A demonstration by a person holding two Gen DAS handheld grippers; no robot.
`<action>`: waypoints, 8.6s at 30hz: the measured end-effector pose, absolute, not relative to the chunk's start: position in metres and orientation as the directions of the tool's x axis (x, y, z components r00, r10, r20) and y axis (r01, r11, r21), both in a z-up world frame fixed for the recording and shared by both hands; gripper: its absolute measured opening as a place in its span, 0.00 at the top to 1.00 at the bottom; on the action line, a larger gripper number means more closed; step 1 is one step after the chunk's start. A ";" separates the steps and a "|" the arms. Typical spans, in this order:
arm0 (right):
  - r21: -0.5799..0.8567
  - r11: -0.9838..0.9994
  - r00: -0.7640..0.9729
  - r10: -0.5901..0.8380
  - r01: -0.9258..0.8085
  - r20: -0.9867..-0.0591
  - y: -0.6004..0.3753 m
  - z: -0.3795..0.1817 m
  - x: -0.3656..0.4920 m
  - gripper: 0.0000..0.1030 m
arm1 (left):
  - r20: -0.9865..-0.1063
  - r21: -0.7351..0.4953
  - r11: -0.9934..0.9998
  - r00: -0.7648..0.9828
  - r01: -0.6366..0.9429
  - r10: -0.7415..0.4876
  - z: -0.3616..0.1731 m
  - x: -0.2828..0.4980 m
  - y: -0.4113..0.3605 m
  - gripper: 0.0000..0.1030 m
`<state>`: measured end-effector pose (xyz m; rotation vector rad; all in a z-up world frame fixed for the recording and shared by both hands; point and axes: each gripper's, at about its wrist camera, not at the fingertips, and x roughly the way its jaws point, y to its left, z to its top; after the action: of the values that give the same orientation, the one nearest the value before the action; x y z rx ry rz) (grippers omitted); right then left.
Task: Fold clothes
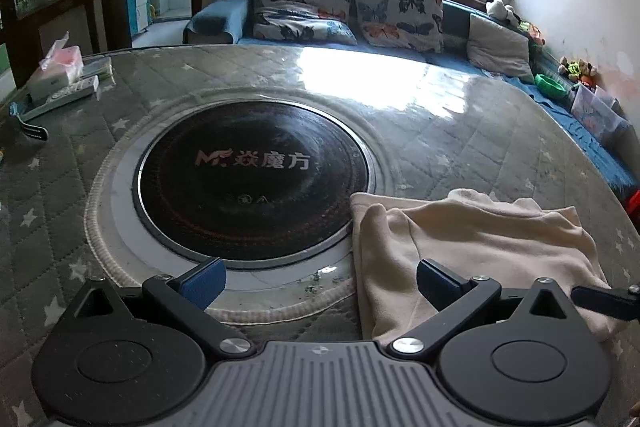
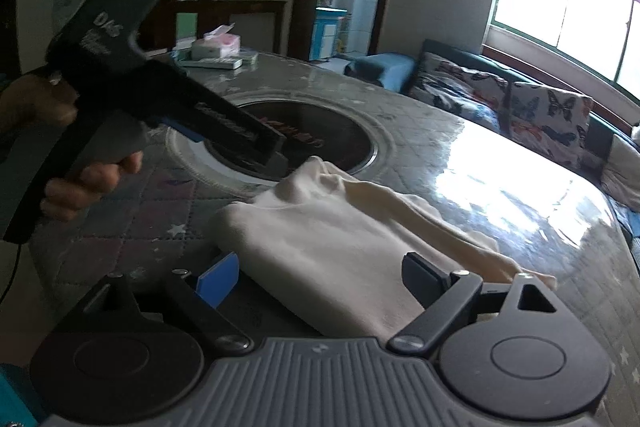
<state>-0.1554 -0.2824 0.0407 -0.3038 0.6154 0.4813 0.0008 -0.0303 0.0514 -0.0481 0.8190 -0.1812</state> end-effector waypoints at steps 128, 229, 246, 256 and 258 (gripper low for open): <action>0.007 0.939 0.724 -0.260 0.343 -0.638 -0.604 0.010 -0.117 0.87 | -0.773 -0.243 0.839 0.425 0.487 -0.471 0.034 0.038 -0.271 0.59; 0.037 0.990 0.726 -0.075 0.137 -0.684 -0.527 0.001 -0.026 0.67 | -0.777 -0.041 0.902 0.554 0.430 -0.300 0.027 0.077 -0.254 0.16; 0.006 0.991 0.771 -0.102 0.136 -0.628 -0.516 0.027 -0.092 0.18 | -0.762 -0.071 0.886 0.548 0.459 -0.345 0.040 0.029 -0.234 0.00; -0.025 0.984 0.770 -0.153 0.175 -0.619 -0.494 0.023 -0.140 0.00 | -0.748 -0.060 0.878 0.561 0.474 -0.354 0.043 -0.012 -0.218 0.00; -0.025 0.982 0.770 -0.164 0.190 -0.617 -0.491 0.024 -0.147 0.00 | -0.747 -0.053 0.879 0.565 0.473 -0.350 0.042 -0.019 -0.216 0.00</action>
<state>-0.1469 -0.4913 0.0237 0.0399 0.6649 -0.1920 -0.0188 -0.2165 0.0419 0.1596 0.8407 -0.4865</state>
